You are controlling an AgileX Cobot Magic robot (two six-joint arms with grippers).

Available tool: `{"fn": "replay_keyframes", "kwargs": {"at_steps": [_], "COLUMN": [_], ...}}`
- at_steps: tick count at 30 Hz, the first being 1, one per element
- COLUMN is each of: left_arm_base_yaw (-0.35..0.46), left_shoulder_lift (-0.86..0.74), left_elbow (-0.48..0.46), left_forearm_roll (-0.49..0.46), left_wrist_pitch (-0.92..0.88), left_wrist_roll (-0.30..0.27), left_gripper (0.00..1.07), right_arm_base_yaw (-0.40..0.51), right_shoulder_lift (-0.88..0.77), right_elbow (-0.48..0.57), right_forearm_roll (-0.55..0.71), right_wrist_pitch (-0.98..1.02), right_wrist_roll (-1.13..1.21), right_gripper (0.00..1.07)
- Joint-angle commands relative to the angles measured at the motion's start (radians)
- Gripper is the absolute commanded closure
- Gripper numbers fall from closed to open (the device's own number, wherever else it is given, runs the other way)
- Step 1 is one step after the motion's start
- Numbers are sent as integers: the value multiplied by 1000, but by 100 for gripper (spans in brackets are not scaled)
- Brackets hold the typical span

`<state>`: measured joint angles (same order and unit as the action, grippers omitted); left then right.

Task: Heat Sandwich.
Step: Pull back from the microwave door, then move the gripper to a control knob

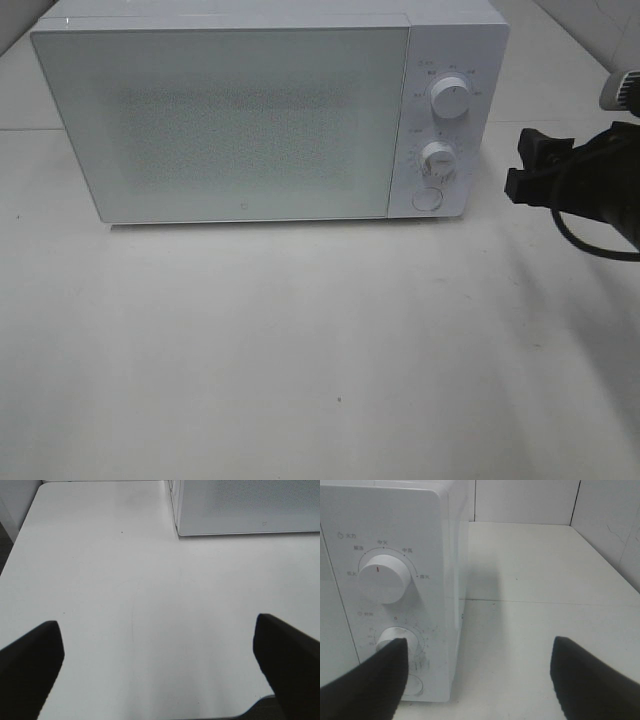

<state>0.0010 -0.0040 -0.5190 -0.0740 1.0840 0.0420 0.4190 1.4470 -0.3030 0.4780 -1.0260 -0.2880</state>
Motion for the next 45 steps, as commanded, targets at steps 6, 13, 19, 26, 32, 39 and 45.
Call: {"fn": "replay_keyframes", "kwargs": {"at_steps": [6, 13, 19, 26, 32, 39, 45], "left_arm_base_yaw": [-2, -2, -2, -2, -2, -2, -2], "left_shoulder_lift": [-24, -24, -24, -24, -24, -23, -23], "left_elbow": [2, 2, 2, 2, 2, 2, 2], "left_forearm_roll": [-5, -5, -5, -5, -5, -5, -5], "left_wrist_pitch": [-13, -13, -13, -13, -13, -13, -13], "left_wrist_roll": [-7, -7, -7, -7, -7, -7, -7], "left_gripper": [9, 9, 9, 9, 9, 9, 9], "right_arm_base_yaw": [119, 255, 328, 343, 343, 316, 275], "right_shoulder_lift": [105, 209, 258, 277, 277, 290, 372], "right_elbow": [-2, -3, -35, -53, -53, -92, -163], "right_forearm_roll": [60, 214, 280, 291, 292, 281, 236], "right_wrist_pitch": [-184, -288, -291, -282, -283, -284, -282], "right_wrist_roll": [-12, -10, -11, -10, -10, -10, 13], "right_gripper": [32, 32, 32, 32, 32, 32, 32]}}
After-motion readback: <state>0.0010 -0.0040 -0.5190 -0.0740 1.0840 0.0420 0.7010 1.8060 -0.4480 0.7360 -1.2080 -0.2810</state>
